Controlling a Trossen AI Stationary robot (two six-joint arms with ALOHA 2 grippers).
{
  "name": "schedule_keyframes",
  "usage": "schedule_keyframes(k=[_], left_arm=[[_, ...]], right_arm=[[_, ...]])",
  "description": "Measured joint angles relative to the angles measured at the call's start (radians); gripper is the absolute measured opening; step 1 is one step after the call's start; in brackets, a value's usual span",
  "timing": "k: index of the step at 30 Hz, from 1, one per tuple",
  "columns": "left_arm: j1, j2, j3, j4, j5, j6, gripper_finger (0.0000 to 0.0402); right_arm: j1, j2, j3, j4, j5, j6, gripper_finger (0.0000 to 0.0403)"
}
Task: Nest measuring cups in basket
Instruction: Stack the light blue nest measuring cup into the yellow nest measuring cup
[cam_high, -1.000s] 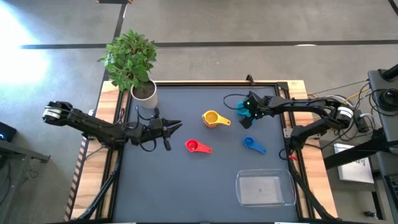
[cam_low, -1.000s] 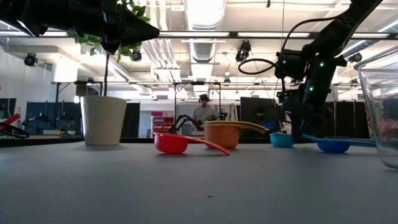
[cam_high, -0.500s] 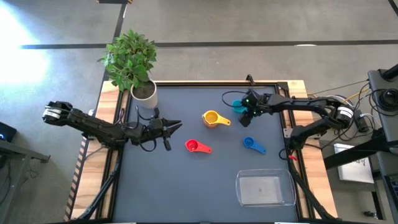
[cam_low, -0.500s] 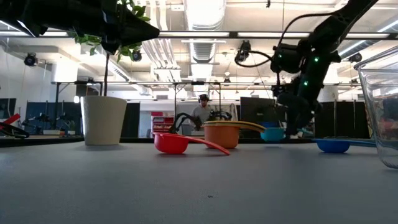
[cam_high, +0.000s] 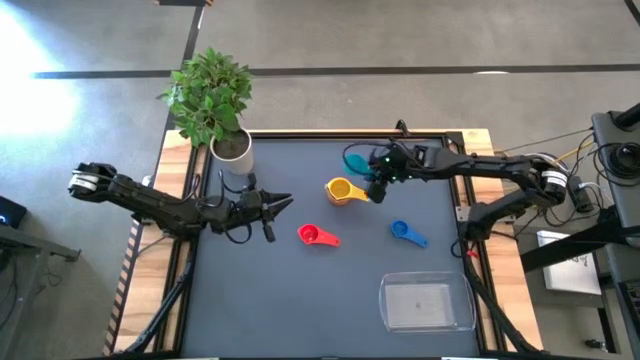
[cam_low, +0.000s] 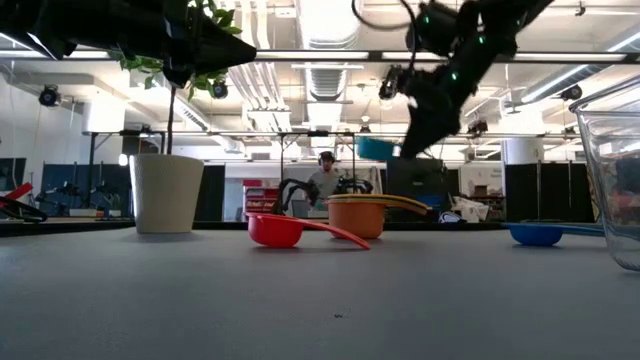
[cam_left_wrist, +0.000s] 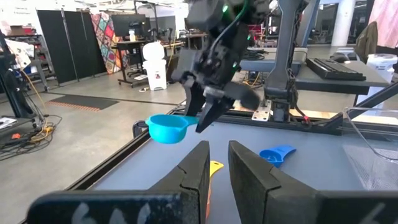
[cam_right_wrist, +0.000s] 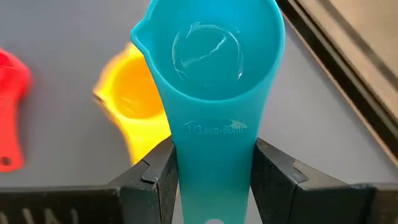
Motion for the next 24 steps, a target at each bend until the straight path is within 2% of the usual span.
schedule_keyframes(k=[3, 10, 19, 24], left_arm=[[0.0, 0.0, 0.0, 0.0, 0.0, 0.005, 0.004], [0.0, 0.0, 0.0, 0.0, 0.0, 0.019, 0.004], [0.0, 0.0, 0.0, -0.003, 0.0, 0.006, 0.004], [0.0, 0.0, 0.0, -0.009, 0.0, 0.008, 0.004]], right_arm=[[0.035, 0.004, 0.037, 0.005, -0.012, -0.017, 0.0146], [0.053, 0.079, 0.077, 0.021, -0.128, -0.068, 0.0146], [0.053, 0.22, 0.126, 0.015, -0.131, -0.153, 0.0146], [0.047, 0.277, 0.164, -0.071, -0.128, -0.183, 0.0146]])
